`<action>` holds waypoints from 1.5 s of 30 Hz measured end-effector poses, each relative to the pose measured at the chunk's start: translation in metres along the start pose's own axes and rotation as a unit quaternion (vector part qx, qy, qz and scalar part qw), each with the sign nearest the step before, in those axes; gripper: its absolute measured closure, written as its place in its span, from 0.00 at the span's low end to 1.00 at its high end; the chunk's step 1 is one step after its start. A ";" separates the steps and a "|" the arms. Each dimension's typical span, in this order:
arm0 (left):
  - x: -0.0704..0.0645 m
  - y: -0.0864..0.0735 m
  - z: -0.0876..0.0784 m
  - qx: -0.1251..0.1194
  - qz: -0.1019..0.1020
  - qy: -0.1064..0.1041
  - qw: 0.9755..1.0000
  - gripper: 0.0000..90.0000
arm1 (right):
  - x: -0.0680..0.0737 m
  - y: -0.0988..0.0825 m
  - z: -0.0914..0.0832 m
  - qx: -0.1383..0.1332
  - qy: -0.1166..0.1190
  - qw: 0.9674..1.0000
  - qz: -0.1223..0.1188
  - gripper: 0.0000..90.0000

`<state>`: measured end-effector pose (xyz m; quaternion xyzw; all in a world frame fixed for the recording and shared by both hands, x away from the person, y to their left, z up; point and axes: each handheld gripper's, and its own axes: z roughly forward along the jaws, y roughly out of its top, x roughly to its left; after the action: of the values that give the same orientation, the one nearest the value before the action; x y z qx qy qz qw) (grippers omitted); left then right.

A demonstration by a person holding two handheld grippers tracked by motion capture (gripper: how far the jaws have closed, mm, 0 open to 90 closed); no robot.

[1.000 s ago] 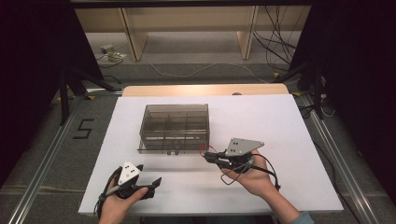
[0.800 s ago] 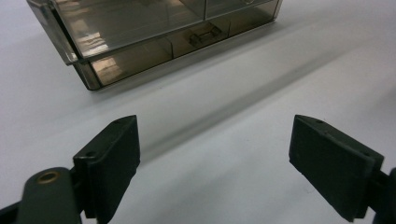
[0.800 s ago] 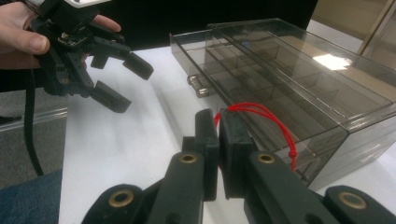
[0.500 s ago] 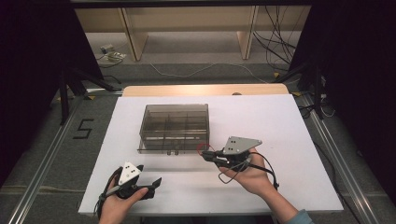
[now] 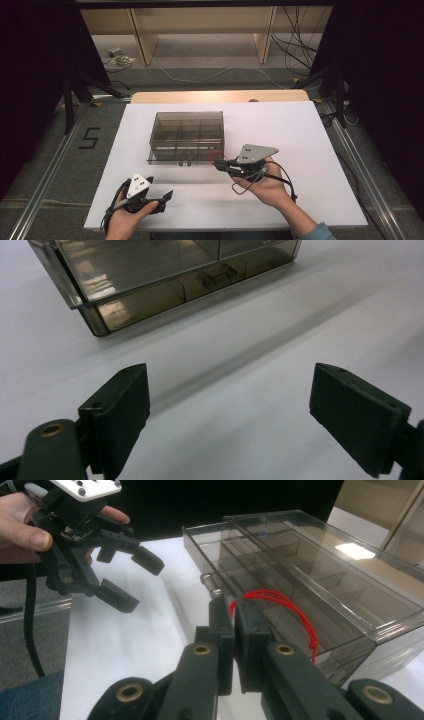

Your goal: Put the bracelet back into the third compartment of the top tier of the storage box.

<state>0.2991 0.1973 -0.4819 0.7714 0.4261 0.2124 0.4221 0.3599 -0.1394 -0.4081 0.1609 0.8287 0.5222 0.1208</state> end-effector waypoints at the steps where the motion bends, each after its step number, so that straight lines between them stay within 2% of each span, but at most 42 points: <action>1: 0.000 0.000 0.000 0.000 0.000 0.000 1.000 0.18 | 0.000 0.000 0.000 -0.001 -0.001 1.000 0.000 0.97; 45: 0.000 0.000 0.000 0.000 -0.001 -0.001 1.000 0.18 | -0.009 0.009 0.004 -0.009 -0.007 1.000 0.004 0.97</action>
<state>0.2988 0.1974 -0.4818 0.7711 0.4267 0.2111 0.4227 0.3714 -0.1356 -0.4011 0.1666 0.8226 0.5290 0.1257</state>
